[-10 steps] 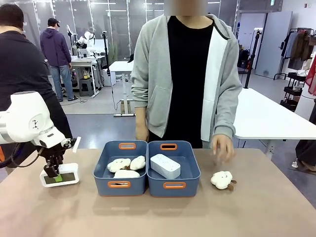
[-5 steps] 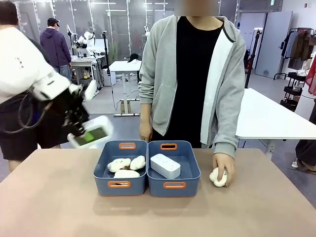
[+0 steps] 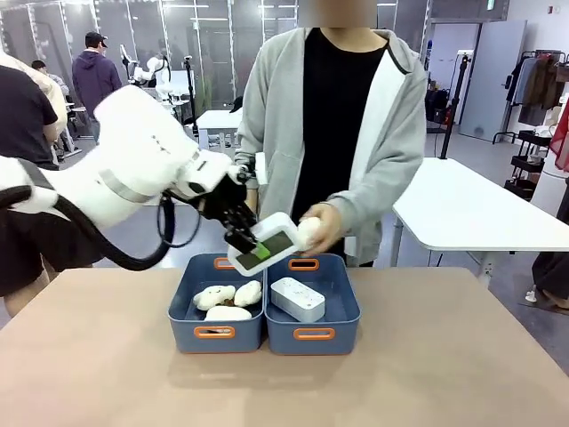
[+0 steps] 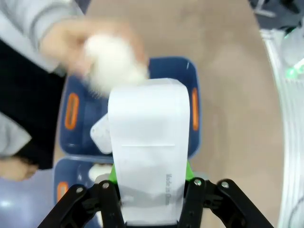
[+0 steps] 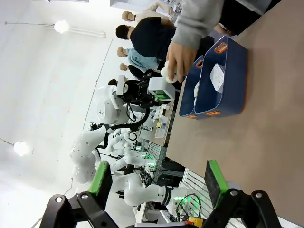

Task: Sort the digital clocks into the basket.
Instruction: Pick up the Digital clock from the table and place it into the empty Plastic storage basket.

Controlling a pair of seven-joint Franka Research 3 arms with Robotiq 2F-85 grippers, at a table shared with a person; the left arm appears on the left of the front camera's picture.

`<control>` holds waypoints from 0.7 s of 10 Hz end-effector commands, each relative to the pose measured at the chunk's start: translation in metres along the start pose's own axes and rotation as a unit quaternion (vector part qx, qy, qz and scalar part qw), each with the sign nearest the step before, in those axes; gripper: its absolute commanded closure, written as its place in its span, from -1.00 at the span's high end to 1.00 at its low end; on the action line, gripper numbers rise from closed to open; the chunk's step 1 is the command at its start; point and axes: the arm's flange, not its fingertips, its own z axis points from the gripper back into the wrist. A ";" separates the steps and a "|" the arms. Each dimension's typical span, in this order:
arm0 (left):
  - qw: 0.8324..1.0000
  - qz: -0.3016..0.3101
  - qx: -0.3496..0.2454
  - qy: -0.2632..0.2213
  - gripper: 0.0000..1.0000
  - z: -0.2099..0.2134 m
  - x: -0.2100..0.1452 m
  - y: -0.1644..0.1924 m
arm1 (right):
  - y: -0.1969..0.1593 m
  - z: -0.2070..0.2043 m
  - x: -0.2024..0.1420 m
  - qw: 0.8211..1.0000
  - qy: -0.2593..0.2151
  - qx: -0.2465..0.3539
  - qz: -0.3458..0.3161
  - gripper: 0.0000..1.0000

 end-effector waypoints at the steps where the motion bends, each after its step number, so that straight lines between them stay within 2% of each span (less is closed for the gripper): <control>1: 0.999 -0.022 0.031 -0.012 -0.18 0.036 0.009 -0.001 | 0.003 0.000 0.000 1.000 -0.001 0.003 -0.001 1.00; 2: 0.995 -0.008 0.070 -0.071 -0.18 0.095 0.007 0.002 | 0.003 0.000 0.000 1.000 -0.001 0.003 -0.001 1.00; 3: 0.988 0.011 0.105 -0.110 -0.18 0.157 -0.006 0.005 | 0.003 0.000 0.000 1.000 -0.001 0.003 -0.001 1.00; 4: 0.984 0.021 0.132 -0.118 -0.18 0.213 -0.030 -0.003 | 0.003 0.000 0.000 1.000 -0.001 0.003 -0.001 1.00; 7: 0.967 0.048 0.199 -0.152 -0.18 0.314 -0.103 -0.047 | 0.003 0.000 0.000 1.000 -0.001 0.003 -0.001 1.00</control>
